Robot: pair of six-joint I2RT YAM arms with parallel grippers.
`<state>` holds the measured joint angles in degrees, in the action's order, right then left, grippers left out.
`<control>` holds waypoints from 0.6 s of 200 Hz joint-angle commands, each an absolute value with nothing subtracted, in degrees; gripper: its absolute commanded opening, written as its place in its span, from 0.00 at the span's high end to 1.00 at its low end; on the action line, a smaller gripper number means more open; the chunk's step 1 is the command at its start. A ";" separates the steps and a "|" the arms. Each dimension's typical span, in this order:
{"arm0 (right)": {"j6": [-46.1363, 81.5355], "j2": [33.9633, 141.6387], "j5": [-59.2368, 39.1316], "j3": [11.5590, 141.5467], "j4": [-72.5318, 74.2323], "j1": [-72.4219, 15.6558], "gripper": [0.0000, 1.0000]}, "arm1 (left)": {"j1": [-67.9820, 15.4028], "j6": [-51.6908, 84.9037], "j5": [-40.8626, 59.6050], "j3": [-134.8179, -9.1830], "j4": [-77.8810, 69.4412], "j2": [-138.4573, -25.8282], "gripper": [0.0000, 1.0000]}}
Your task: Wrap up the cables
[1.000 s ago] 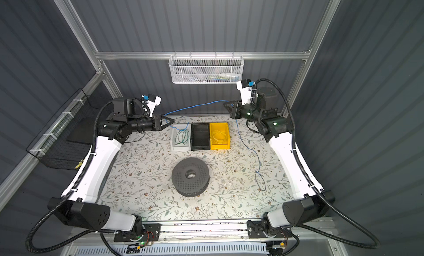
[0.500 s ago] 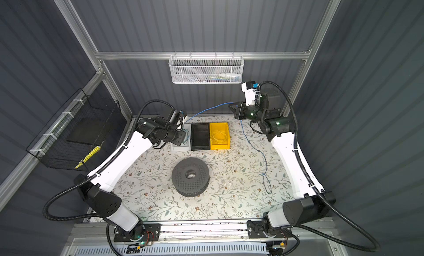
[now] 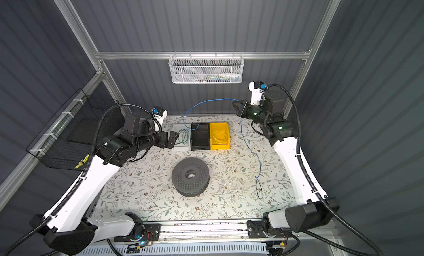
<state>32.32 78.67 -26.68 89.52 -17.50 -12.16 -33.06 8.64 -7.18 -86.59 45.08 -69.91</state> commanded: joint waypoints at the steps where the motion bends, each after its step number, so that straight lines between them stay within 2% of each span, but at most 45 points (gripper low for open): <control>1: 38.12 75.79 -25.78 86.22 -12.15 -11.61 1.00 | -32.96 22.03 0.77 -76.70 32.17 -65.67 0.02; 22: 41.68 73.99 -24.85 83.20 -8.64 -11.51 1.00 | -32.96 34.40 2.88 -63.78 16.39 -60.42 0.05; 55: 47.30 71.95 -24.58 79.64 -3.45 -11.38 1.00 | -33.04 44.65 2.84 -51.93 -1.23 -57.70 0.06; 120: 53.57 71.54 -24.68 77.31 1.21 -11.43 1.00 | -33.13 45.84 5.35 -47.47 -19.96 -60.98 0.02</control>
